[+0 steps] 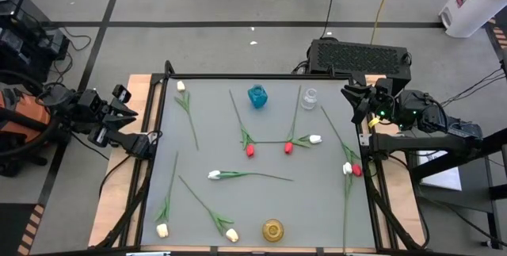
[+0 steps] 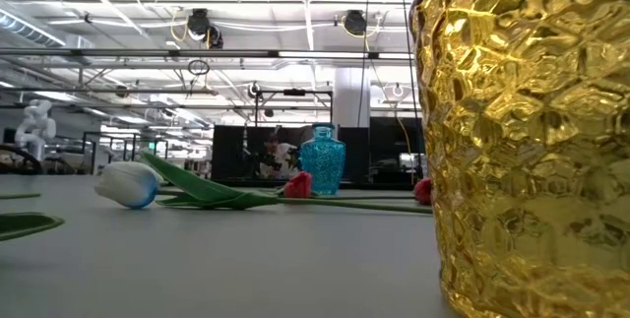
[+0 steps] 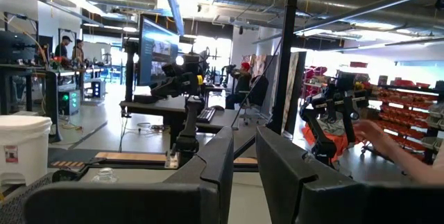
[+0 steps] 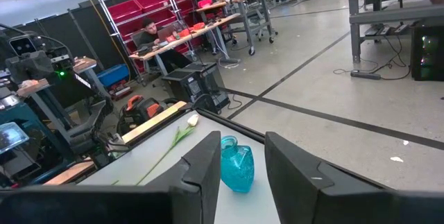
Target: Sort flowers into vase by color
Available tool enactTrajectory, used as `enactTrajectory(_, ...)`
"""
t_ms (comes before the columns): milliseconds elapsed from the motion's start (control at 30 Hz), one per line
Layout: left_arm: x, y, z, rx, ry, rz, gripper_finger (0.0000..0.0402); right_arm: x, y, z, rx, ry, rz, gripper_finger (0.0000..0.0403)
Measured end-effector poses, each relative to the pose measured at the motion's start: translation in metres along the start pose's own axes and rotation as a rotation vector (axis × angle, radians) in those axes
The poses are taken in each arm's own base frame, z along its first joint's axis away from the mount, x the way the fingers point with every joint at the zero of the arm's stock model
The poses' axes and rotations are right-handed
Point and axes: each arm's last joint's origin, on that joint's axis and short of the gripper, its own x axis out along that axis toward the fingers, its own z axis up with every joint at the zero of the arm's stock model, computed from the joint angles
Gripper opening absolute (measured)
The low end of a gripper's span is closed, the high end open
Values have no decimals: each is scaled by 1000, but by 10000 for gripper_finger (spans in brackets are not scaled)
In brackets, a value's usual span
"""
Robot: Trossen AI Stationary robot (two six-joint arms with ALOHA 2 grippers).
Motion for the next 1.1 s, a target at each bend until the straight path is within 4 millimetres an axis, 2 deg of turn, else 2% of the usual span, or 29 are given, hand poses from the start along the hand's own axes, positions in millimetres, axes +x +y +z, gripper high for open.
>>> enactTrajectory(733, 0, 0, 0, 0, 0, 0, 68, 0, 1, 3, 8, -31, 3, 105)
enactTrajectory(933, 0, 0, 0, 0, 0, 0, 68, 4, 9, 13, 32, -104, 93, 105)
enactTrajectory(1100, 0, 0, 1, -2, -7, 0, 68, 18, 21, 18, -30, -160, 122, 105)
